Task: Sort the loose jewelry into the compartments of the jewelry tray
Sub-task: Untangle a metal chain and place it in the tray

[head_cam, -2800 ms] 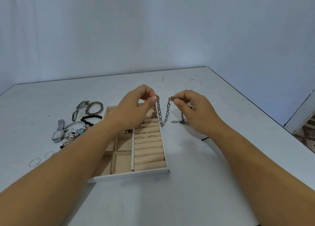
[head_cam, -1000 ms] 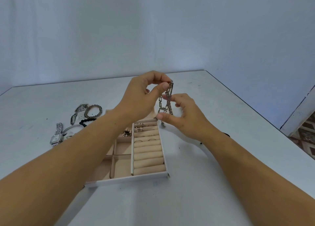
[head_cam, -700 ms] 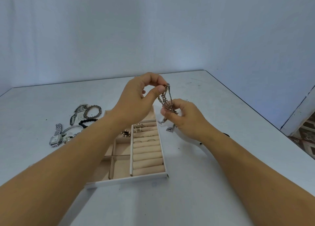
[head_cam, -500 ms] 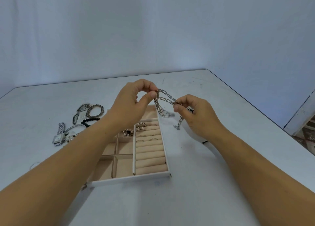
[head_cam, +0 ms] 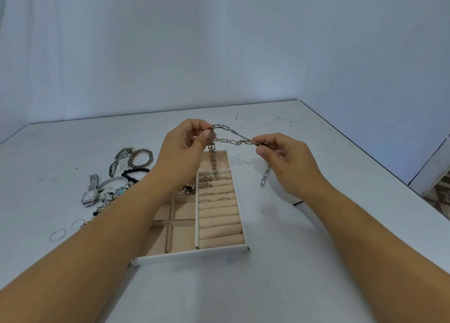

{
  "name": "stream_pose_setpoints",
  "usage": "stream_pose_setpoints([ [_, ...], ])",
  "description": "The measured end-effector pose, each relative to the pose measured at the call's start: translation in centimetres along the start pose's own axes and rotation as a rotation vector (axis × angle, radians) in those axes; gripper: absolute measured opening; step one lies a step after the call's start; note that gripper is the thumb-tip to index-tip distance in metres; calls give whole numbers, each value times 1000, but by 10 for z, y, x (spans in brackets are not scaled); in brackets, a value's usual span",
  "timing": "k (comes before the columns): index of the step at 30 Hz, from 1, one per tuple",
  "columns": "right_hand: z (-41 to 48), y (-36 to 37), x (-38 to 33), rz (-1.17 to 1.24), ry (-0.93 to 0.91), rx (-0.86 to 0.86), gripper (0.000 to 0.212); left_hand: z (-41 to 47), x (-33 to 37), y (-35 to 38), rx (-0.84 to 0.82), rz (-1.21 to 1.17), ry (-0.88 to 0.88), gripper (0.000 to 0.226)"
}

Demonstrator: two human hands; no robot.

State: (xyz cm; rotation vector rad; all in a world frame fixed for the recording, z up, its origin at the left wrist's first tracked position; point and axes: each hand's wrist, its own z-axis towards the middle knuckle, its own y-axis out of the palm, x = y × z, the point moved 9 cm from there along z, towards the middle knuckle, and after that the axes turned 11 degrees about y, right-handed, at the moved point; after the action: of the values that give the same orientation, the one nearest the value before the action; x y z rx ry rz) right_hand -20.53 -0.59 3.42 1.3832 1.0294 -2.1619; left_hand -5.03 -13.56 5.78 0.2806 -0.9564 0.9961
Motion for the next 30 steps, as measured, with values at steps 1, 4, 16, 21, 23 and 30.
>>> stream_pose_setpoints([
  [1, -1, -1, -2, 34, -1, 11, 15, 0, -2, -1, 11, -36, -28, 21],
  [4, -4, -7, -7, 135, -6, 57, 17, -1, -6, 1, 6, -71, -73, 17],
  [16, -1, -5, -24, -155, -124, 135, 17, 8, 6, -14, -82, 189, 27, 20],
  [21, 8, 5, -47, -183, -160, 113, 14, 26, 20, -36, -71, 207, 62, 20],
  [23, 14, 10, -55, -178, -157, 103, 14, 32, 28, -41, -53, 229, 101, 18],
  [30, 32, 40, -72, -151, -147, 65, 13, 32, 23, -69, 74, 257, 124, 14],
])
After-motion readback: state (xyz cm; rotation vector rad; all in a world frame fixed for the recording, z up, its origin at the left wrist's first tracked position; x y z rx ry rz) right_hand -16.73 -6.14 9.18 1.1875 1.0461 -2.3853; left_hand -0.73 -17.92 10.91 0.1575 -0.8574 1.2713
